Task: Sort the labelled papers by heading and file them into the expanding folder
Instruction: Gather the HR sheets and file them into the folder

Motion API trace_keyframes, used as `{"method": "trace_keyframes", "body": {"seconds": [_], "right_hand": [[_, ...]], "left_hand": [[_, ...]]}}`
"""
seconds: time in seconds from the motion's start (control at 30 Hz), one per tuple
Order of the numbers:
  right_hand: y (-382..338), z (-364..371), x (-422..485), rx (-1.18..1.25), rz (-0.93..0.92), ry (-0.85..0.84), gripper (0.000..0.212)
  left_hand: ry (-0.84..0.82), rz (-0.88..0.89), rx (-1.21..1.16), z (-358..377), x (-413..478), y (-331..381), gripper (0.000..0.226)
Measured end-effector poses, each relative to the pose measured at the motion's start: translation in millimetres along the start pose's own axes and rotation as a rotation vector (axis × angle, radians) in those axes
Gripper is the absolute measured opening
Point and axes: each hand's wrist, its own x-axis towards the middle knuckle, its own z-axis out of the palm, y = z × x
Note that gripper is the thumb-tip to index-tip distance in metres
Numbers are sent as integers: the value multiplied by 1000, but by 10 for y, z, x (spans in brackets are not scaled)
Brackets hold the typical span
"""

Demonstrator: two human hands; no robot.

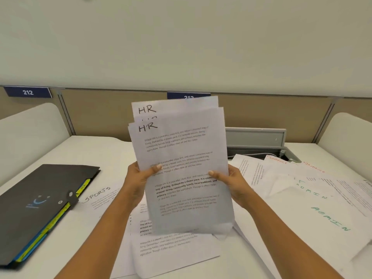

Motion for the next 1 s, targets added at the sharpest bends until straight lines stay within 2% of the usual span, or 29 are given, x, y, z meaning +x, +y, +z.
{"method": "trace_keyframes", "body": {"seconds": [0.07,0.1,0.17,0.27,0.37,0.4,0.5,0.53,0.67,0.8,0.9,1.0], "right_hand": [[-37,14,-11,4,-45,7,67],[-38,14,-14,-9,-60,6,74],[2,4,-27,-29,-87,9,63],[77,-5,-66,-14,-114,19,41],[98,47,-97,-35,-107,18,42],[97,71,-97,-42,-110,26,42],[57,128,-79,-32,-145,64,37],[34,138,-73,-28,-164,72,36],[-12,118,-69,-19,-188,91,39],[87,77,-100,-34,-151,120,42],[167,96,-122,-29,-135,114,36],[160,129,-116,-30,-143,131,34]], "left_hand": [[-43,72,-38,12,-12,70,32],[-63,103,-55,13,-21,90,43],[-82,133,-62,-2,-41,67,64],[-109,91,-20,-18,-87,-67,65],[-94,38,39,12,-145,-187,73],[-84,31,55,26,-147,-212,69],[-30,58,67,97,-136,-180,26],[-16,80,80,116,-124,-152,22],[-17,125,90,116,-111,-88,24],[-29,63,93,46,-149,-231,48],[-7,15,112,43,-173,-361,42],[20,23,109,86,-172,-375,24]]}}
